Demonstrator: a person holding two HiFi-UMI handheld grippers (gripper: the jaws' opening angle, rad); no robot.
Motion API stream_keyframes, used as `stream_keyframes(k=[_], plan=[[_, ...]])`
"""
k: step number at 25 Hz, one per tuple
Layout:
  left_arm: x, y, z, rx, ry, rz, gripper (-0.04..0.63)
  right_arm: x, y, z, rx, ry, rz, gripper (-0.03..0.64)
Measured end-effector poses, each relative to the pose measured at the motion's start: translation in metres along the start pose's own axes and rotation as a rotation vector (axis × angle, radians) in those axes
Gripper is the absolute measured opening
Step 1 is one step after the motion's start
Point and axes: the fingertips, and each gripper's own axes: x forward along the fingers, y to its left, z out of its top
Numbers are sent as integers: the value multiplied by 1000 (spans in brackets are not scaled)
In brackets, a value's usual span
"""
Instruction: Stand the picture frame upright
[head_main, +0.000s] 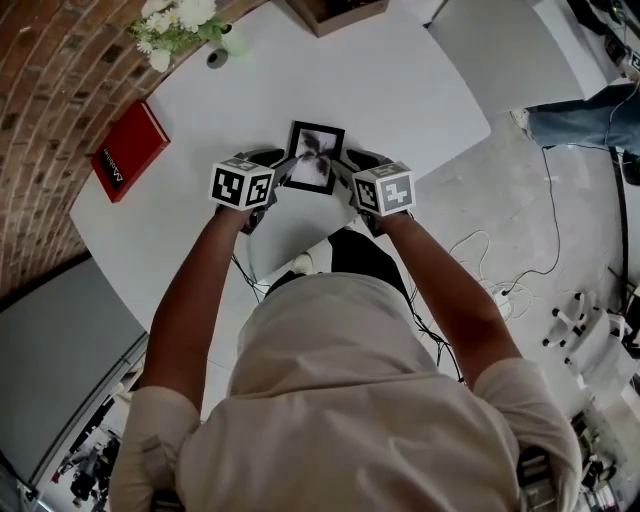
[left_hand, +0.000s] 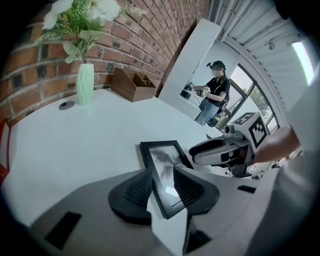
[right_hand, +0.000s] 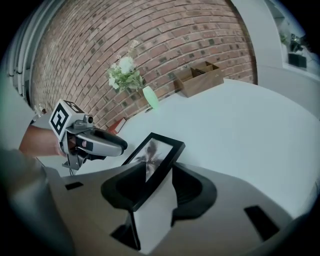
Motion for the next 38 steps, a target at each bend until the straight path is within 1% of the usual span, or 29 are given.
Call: stream_keyframes(k=[9, 14, 18, 23, 25, 28, 33, 38], plan=[[20, 14, 3, -6, 44, -8, 132, 12, -4, 2, -12, 43, 8, 169], [31, 12, -3, -26, 61, -36, 132, 16, -5, -3, -2, 64, 4, 169], [35, 16, -3, -18, 71, -19, 125, 19, -6, -2, 1, 63, 4, 160], [37, 18, -3, -22, 68, -10, 110, 21, -4, -3, -26, 88, -11, 160], [37, 18, -4, -28, 67, -4, 100, 21, -6, -2, -26, 87, -20, 144], [37, 17, -5, -30, 65, 12, 95, 20, -6, -3, -22, 86, -20, 143], [36, 15, -5, -33, 57, 24, 97, 17, -5, 0, -73, 89, -35, 143], [32, 14, 0, -44, 34, 29, 89, 14, -4, 2, -91, 77, -38, 140]])
